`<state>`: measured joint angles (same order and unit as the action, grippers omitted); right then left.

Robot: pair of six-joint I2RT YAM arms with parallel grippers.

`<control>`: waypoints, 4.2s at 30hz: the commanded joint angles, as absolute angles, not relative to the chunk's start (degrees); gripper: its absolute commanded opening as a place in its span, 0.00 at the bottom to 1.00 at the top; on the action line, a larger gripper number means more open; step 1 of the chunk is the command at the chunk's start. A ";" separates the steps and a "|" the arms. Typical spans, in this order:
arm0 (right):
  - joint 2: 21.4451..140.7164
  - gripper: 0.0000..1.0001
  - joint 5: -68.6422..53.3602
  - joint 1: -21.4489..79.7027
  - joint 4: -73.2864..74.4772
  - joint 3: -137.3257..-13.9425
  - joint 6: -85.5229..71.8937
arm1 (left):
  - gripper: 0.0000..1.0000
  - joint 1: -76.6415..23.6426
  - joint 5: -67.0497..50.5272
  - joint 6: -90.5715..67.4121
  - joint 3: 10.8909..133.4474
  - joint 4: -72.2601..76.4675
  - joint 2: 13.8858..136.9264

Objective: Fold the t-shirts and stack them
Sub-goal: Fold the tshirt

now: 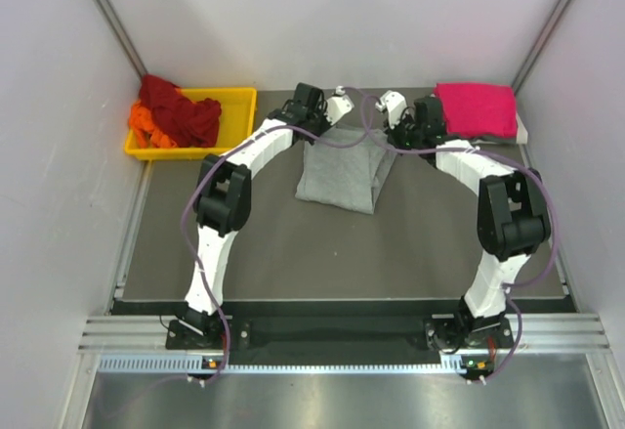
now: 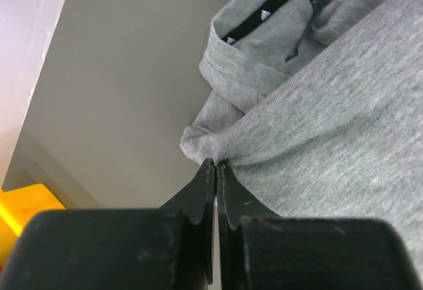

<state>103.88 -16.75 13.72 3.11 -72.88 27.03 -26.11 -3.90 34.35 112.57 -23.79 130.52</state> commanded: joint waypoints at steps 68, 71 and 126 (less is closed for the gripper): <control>76.57 0.12 -32.08 18.02 -16.53 -17.50 -44.20 | 0.32 -25.58 -36.91 26.72 60.12 -38.14 99.23; 73.84 0.30 -31.56 17.14 -10.50 -19.50 -40.19 | 0.75 -25.23 -35.86 27.25 60.82 -40.51 97.48; 101.25 0.37 -26.88 11.34 -3.77 -59.07 -29.44 | 0.00 -17.67 -30.76 10.37 91.76 -16.61 117.25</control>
<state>104.62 -24.88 10.50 -2.50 -61.60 -27.62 -17.67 -30.15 9.34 91.61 -18.87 118.58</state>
